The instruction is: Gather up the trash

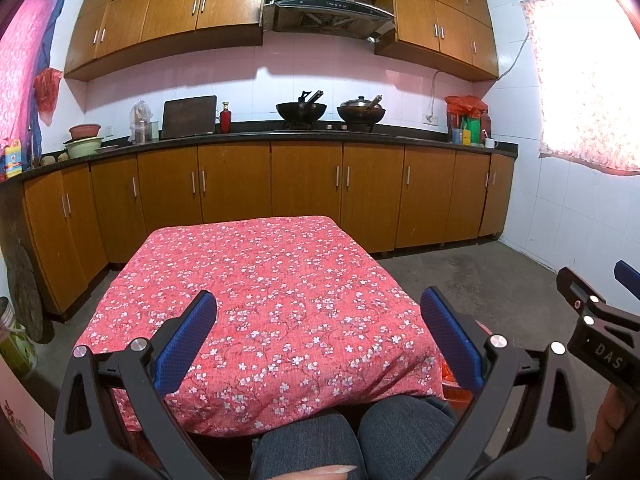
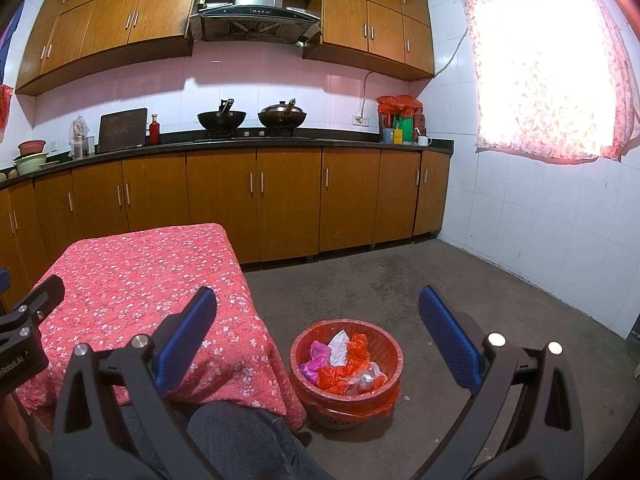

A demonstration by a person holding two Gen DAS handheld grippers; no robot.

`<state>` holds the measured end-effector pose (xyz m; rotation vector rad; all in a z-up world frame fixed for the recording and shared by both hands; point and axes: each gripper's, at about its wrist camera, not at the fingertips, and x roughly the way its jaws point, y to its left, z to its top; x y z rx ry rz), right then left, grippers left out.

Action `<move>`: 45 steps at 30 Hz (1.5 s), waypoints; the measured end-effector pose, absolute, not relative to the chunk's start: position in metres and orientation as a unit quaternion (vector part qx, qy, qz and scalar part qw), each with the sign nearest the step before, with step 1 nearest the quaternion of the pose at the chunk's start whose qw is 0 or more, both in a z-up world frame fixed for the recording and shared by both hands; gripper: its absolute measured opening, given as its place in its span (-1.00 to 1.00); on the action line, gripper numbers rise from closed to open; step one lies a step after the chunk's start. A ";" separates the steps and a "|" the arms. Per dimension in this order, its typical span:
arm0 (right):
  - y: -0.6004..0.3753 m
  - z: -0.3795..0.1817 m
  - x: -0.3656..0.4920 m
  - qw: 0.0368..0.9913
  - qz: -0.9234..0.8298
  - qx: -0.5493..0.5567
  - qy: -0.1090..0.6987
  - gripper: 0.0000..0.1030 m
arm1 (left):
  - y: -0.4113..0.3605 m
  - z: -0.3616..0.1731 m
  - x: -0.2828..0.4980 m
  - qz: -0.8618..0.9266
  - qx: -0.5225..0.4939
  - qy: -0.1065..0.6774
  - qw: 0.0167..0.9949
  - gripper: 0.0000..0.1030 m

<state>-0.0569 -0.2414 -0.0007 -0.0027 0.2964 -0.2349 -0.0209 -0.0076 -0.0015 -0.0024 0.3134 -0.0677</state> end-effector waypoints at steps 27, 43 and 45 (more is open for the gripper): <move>-0.242 -0.001 -0.057 0.982 -0.116 -0.001 0.148 0.92 | -0.008 -0.004 -0.022 -0.033 -0.003 0.158 0.987 0.96; -0.242 -0.001 -0.057 0.982 -0.116 0.000 0.148 0.92 | -0.008 -0.003 -0.022 -0.033 -0.003 0.158 0.987 0.96; -0.242 -0.002 -0.057 0.982 -0.116 0.000 0.148 0.92 | -0.008 -0.003 -0.022 -0.033 -0.003 0.158 0.987 0.96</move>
